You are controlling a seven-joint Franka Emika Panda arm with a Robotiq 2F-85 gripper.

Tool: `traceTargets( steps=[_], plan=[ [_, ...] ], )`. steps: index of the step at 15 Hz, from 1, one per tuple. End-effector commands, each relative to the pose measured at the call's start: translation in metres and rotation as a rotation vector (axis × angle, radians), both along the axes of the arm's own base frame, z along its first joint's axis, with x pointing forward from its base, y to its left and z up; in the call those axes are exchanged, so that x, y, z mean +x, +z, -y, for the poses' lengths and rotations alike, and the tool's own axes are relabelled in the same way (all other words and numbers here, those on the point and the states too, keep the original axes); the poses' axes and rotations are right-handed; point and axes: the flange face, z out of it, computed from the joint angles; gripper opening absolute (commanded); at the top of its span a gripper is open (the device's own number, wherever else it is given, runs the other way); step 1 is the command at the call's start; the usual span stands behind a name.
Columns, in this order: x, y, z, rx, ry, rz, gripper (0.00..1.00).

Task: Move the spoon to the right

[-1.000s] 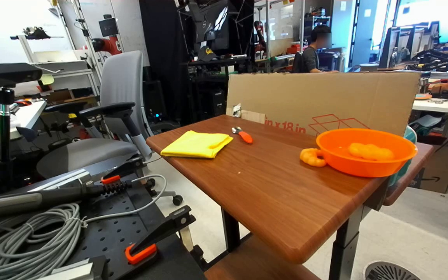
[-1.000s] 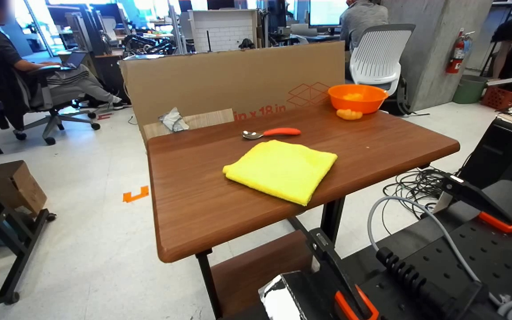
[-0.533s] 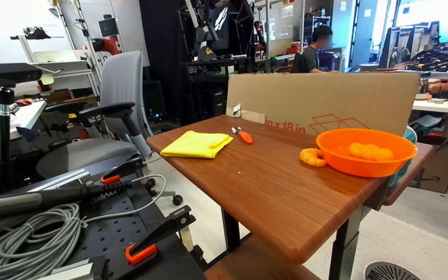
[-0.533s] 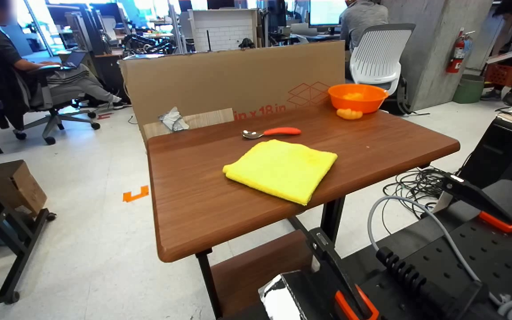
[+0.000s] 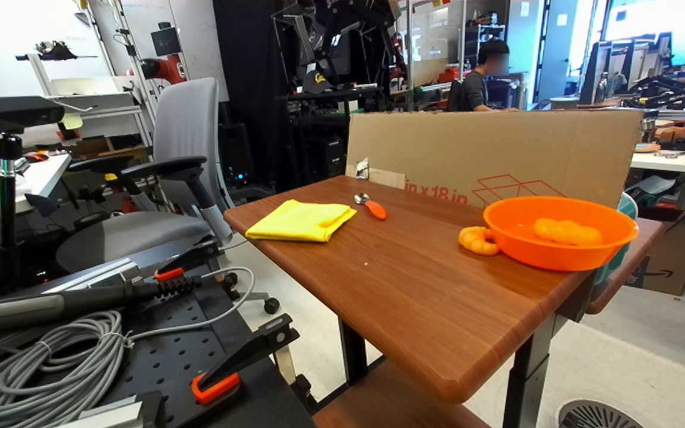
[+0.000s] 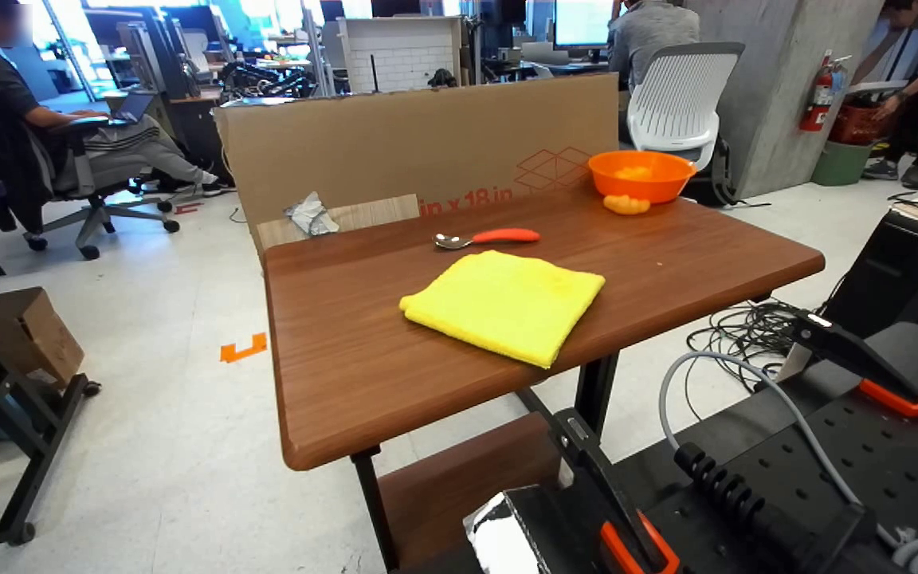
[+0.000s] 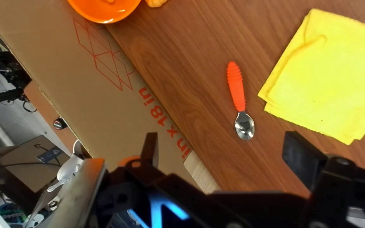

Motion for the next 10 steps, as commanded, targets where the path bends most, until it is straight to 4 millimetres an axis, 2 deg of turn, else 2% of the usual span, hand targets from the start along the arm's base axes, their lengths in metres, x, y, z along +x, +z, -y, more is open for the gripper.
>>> traceTargets(
  steps=[1,5,10],
  plan=[
    [0.000,0.001,0.000,0.000,0.002,0.000,1.00],
    [0.001,0.002,0.000,-0.001,0.004,0.001,1.00],
    [0.009,-0.019,-0.003,0.016,0.063,-0.026,1.00]
  ],
)
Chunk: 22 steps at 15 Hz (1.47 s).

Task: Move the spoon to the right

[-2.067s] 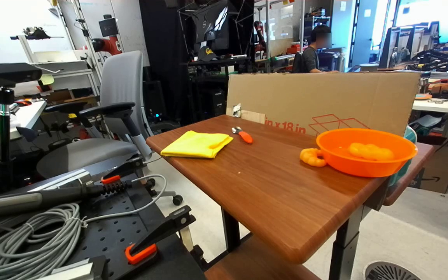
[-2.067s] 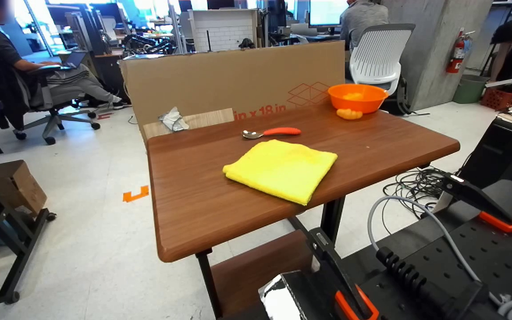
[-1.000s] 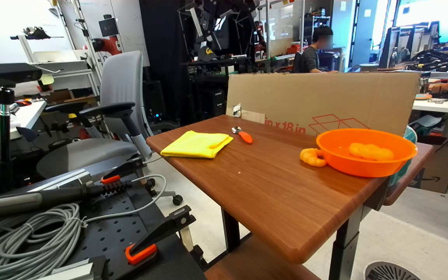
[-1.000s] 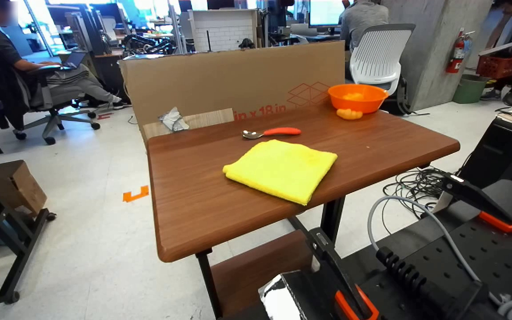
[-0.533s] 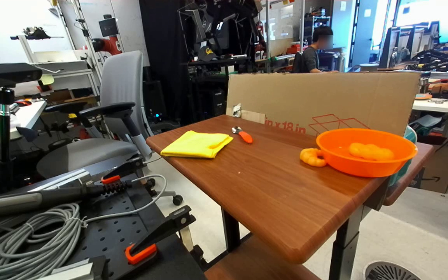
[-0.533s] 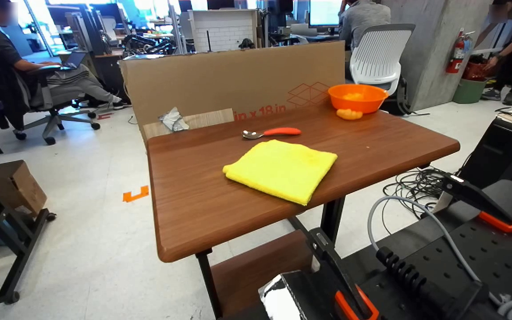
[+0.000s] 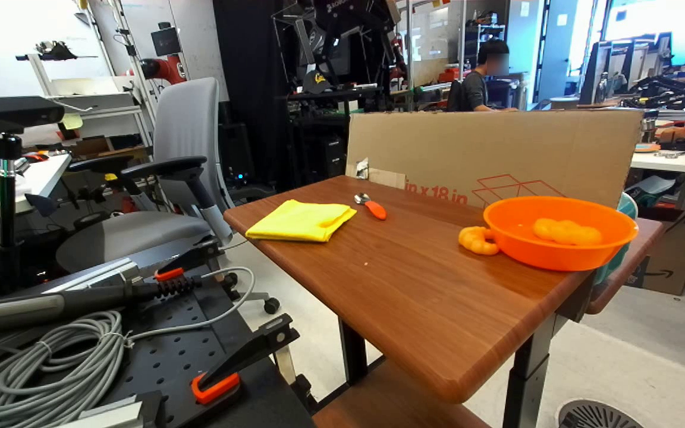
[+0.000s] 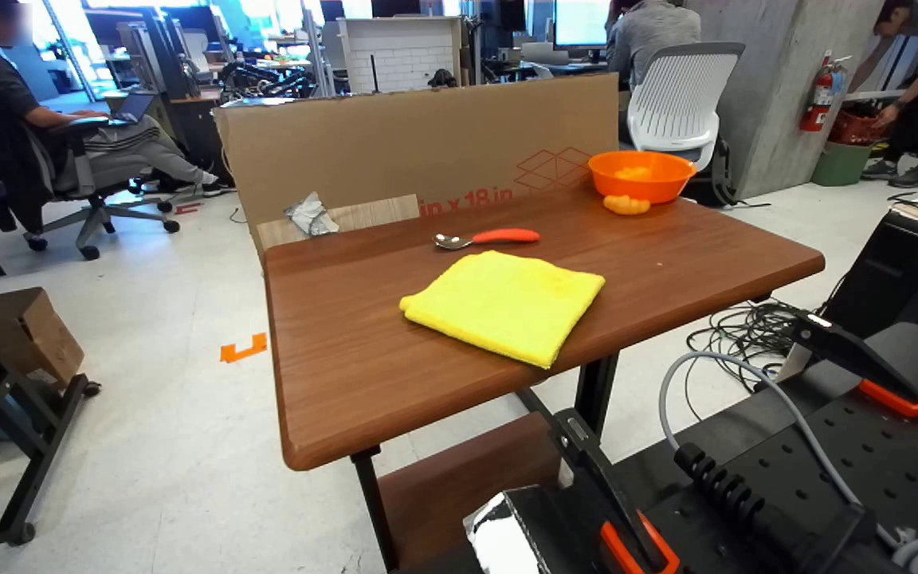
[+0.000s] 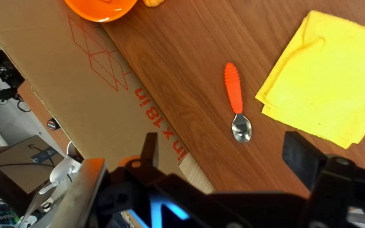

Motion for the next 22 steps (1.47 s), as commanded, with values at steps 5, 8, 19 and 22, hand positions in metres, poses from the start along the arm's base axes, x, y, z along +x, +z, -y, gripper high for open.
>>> traceTargets(
  steps=[5,8,19,22],
  plan=[
    [0.011,-0.042,-0.003,0.053,0.137,-0.016,1.00],
    [0.014,-0.065,-0.001,0.094,0.192,-0.030,1.00],
    [0.021,-0.147,0.022,0.217,0.258,-0.171,1.00],
    [0.024,-0.165,0.025,0.207,0.222,-0.192,1.00]
  ],
)
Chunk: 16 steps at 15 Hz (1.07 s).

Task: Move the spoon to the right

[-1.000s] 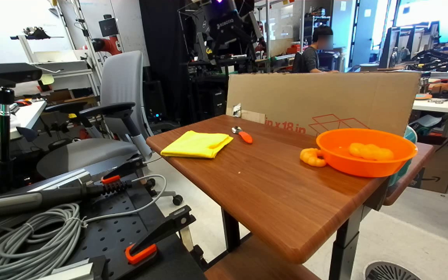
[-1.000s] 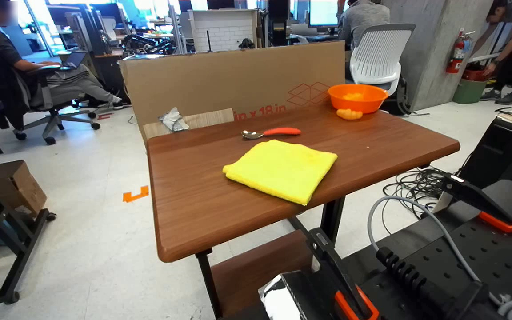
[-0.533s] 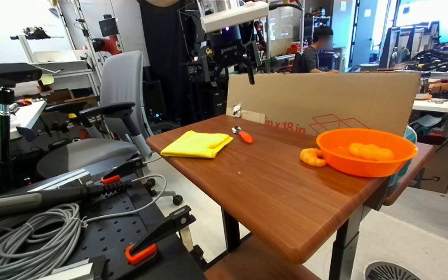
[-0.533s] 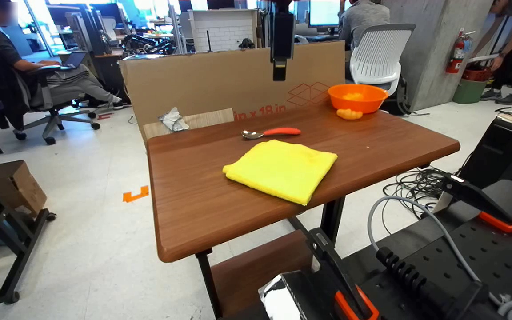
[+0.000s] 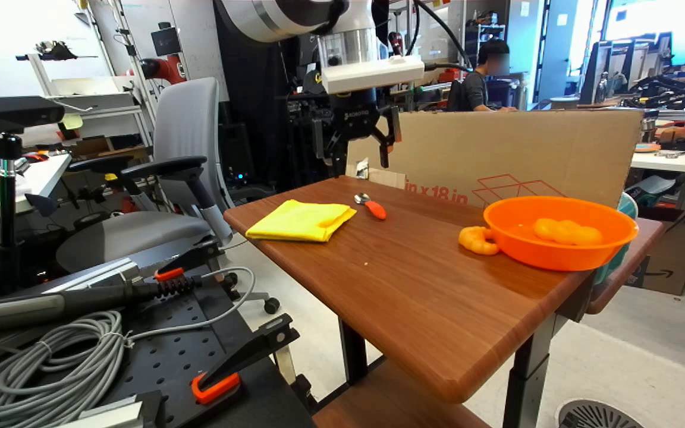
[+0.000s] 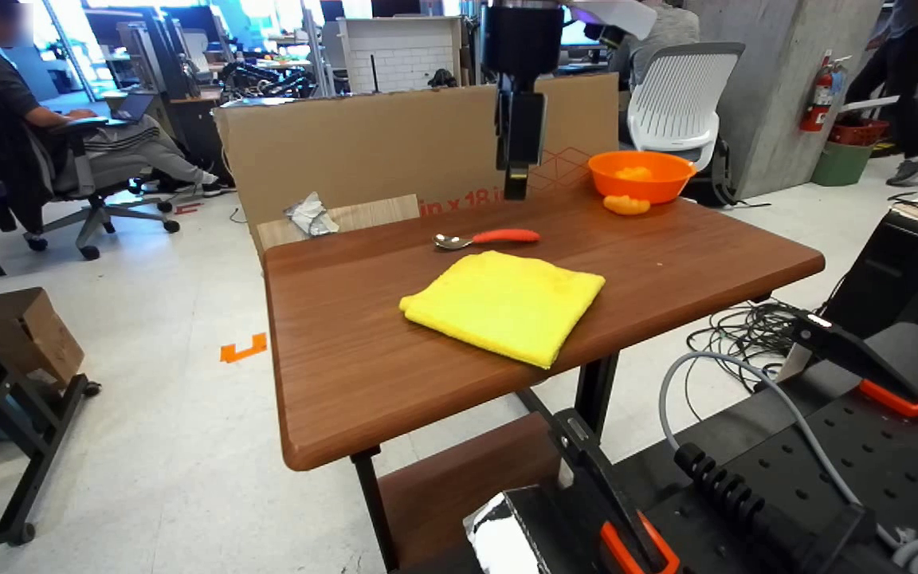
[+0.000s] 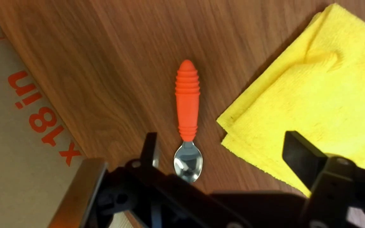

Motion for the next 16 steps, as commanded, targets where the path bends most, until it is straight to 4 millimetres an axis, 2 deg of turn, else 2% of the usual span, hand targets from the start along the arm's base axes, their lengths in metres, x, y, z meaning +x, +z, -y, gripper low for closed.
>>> traceTargets(
  steps=[1,9,13,16],
  plan=[
    [0.013,-0.020,0.003,0.009,-0.027,-0.014,1.00],
    [0.029,-0.049,0.012,-0.010,-0.080,-0.052,1.00],
    [0.034,-0.052,0.031,-0.030,-0.094,-0.066,1.00],
    [0.038,-0.055,0.036,-0.055,-0.102,-0.075,1.00]
  ],
)
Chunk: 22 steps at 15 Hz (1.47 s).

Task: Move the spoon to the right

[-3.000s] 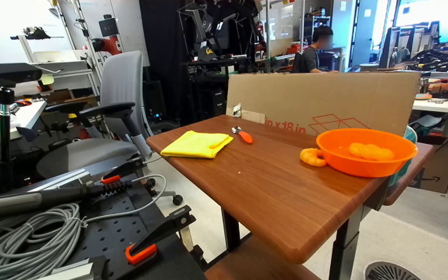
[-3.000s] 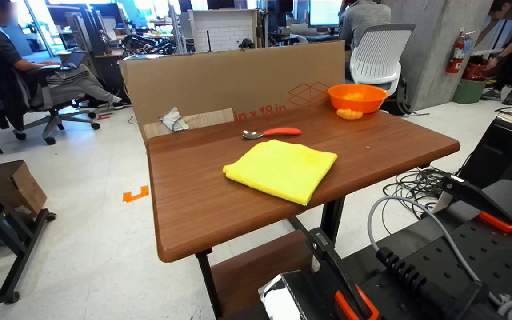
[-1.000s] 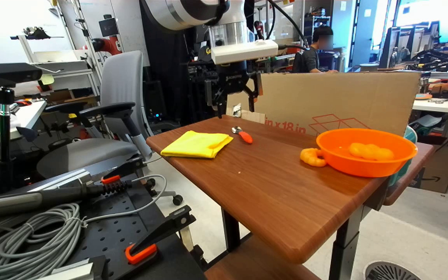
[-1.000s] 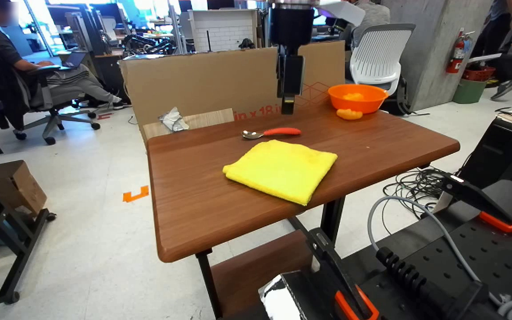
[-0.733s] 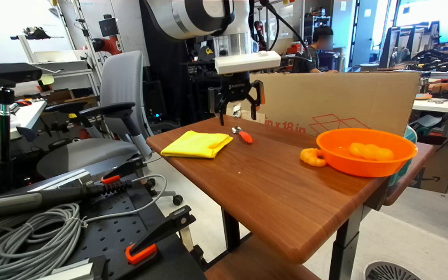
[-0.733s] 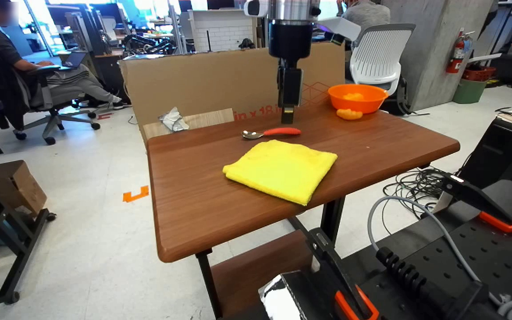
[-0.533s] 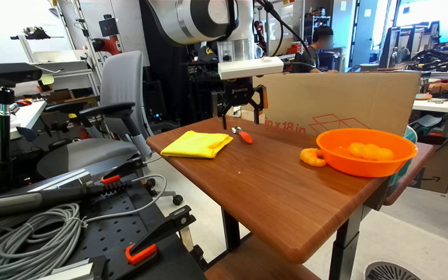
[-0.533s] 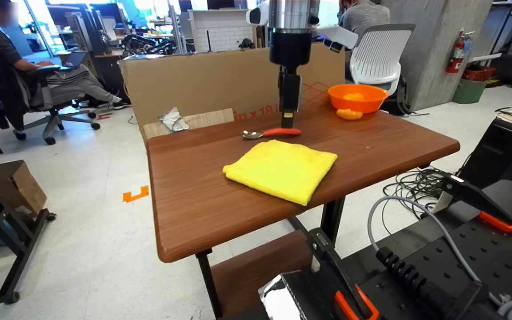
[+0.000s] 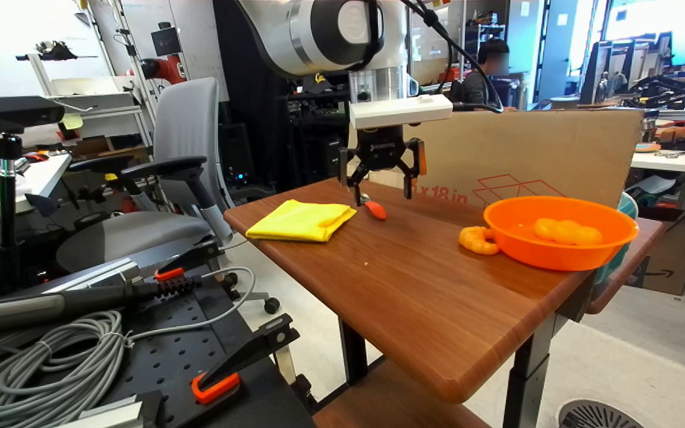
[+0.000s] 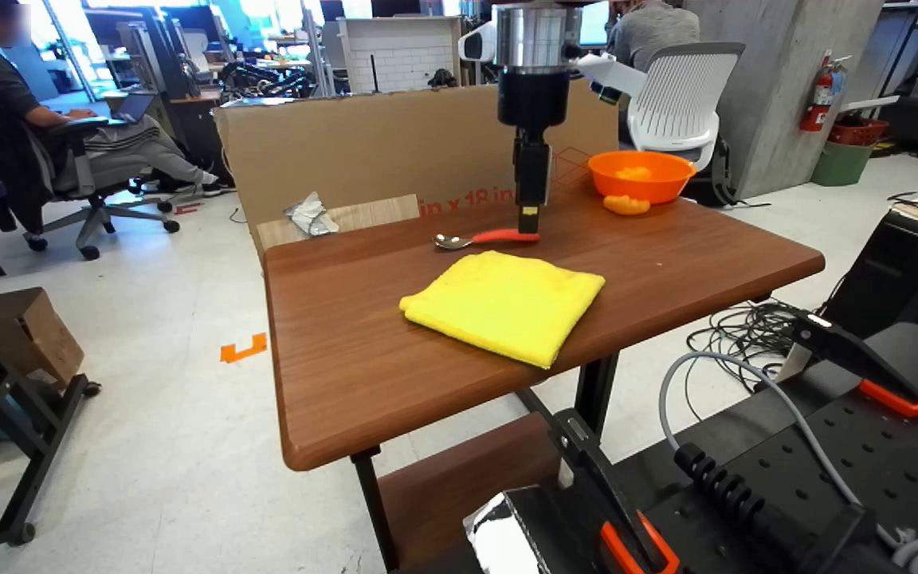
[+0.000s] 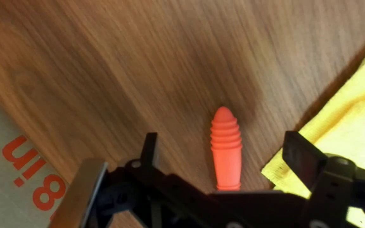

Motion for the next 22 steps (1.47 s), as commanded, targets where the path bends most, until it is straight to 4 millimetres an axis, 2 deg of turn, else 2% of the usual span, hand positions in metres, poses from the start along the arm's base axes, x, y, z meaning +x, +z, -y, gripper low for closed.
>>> traceTargets(
  steps=[1,5,13,14,15,22],
  plan=[
    [0.010,-0.004,0.007,-0.041,-0.004,-0.025,1.00],
    [0.011,-0.008,0.000,-0.076,0.021,-0.030,1.00],
    [0.013,-0.024,-0.036,-0.129,0.060,-0.035,1.00],
    [0.014,-0.027,-0.041,-0.132,0.065,-0.037,0.78],
    [0.014,-0.029,-0.045,-0.135,0.072,-0.037,0.74],
    [0.020,-0.024,-0.060,-0.136,0.086,-0.022,0.21]
  ],
)
